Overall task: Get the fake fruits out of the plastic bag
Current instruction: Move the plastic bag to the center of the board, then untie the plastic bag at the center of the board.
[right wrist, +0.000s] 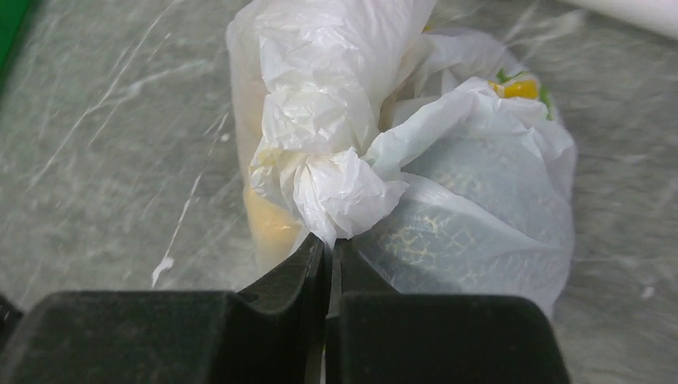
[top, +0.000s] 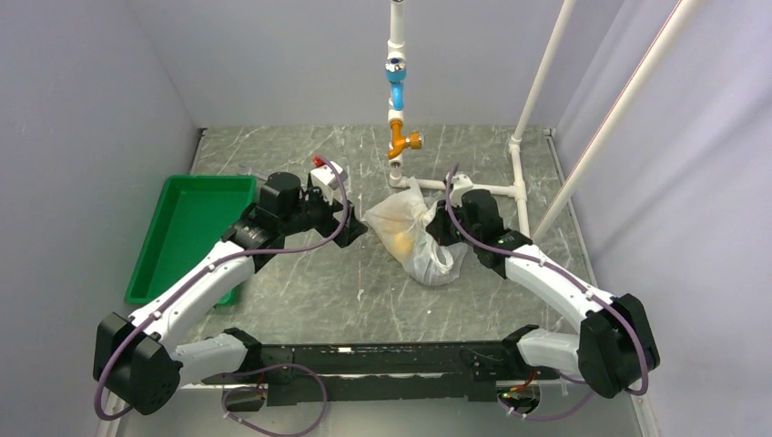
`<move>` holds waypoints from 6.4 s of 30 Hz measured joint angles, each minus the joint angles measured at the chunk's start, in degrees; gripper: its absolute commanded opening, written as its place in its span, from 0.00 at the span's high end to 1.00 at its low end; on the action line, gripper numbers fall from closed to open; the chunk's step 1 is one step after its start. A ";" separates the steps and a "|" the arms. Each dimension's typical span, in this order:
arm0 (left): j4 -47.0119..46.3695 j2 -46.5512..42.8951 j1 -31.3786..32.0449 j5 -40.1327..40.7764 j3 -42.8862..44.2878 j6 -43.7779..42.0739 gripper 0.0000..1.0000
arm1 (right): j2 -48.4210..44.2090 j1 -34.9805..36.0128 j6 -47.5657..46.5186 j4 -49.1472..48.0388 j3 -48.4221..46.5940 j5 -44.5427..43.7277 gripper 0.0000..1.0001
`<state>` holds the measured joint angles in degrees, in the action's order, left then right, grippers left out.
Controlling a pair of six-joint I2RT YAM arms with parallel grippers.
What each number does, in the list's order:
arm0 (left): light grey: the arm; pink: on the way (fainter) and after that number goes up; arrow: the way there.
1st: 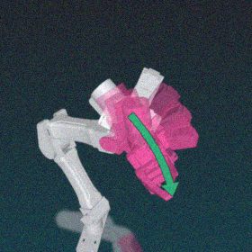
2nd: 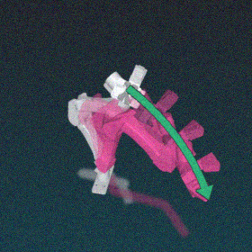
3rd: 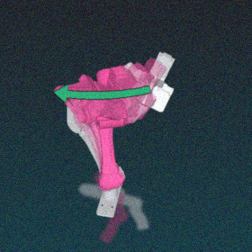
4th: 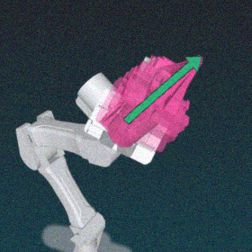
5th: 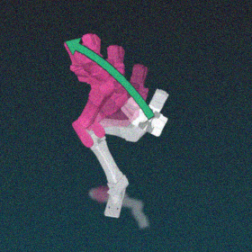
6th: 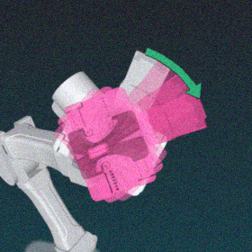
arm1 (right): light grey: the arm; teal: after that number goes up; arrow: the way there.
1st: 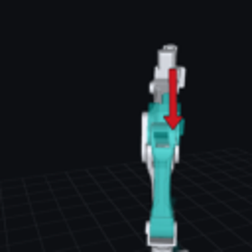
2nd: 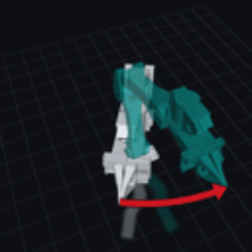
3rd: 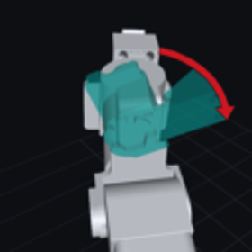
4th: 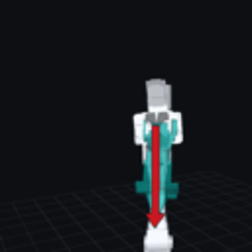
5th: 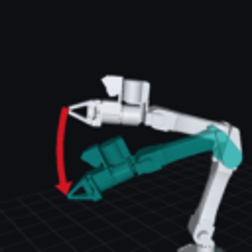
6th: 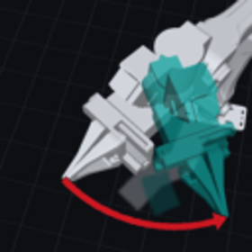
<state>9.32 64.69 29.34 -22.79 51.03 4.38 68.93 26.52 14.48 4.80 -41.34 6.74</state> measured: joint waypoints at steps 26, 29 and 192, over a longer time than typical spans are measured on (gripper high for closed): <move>6.54 5.53 14.53 9.25 4.17 -4.55 0.22 | -0.74 15.96 3.26 -13.88 7.50 11.50 0.89; 7.72 6.84 15.21 9.25 4.90 -5.31 0.23 | -1.29 16.06 3.08 -13.86 7.50 9.84 0.88; 4.11 -3.39 15.85 36.26 2.29 -6.86 0.12 | -5.86 20.57 -8.92 -6.60 -3.61 -1.18 1.00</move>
<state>13.43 61.30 45.19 13.47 53.32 -2.48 63.07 47.09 5.56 -1.80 -44.95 5.56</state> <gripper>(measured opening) 0.786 0.010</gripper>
